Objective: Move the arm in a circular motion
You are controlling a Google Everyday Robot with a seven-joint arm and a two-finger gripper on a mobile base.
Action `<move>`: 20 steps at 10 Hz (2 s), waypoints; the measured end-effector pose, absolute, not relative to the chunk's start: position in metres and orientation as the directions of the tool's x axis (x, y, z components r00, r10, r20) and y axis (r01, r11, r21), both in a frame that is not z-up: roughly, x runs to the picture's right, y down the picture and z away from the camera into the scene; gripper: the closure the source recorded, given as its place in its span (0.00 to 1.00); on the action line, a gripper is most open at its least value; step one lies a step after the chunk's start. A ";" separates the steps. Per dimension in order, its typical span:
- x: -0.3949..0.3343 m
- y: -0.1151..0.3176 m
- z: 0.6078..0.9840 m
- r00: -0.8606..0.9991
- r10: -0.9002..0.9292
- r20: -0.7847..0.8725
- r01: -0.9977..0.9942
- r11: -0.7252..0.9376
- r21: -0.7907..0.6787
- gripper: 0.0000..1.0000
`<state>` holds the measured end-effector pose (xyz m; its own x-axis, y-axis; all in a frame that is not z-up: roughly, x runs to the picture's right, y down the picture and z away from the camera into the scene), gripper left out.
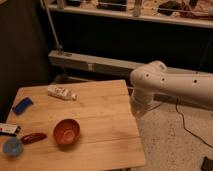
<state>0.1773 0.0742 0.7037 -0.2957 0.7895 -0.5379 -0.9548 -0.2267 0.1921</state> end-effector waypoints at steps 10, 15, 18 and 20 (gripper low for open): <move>0.062 -0.119 0.838 -0.112 0.848 -0.517 -0.992 -0.062 0.114 0.91; -0.139 -0.120 0.817 0.334 0.806 -0.488 -0.943 0.289 -0.167 0.91; -0.218 -0.069 0.765 0.573 0.706 -0.416 -0.819 0.479 -0.315 0.91; -0.234 -0.011 0.723 0.673 0.639 -0.373 -0.739 0.567 -0.363 0.91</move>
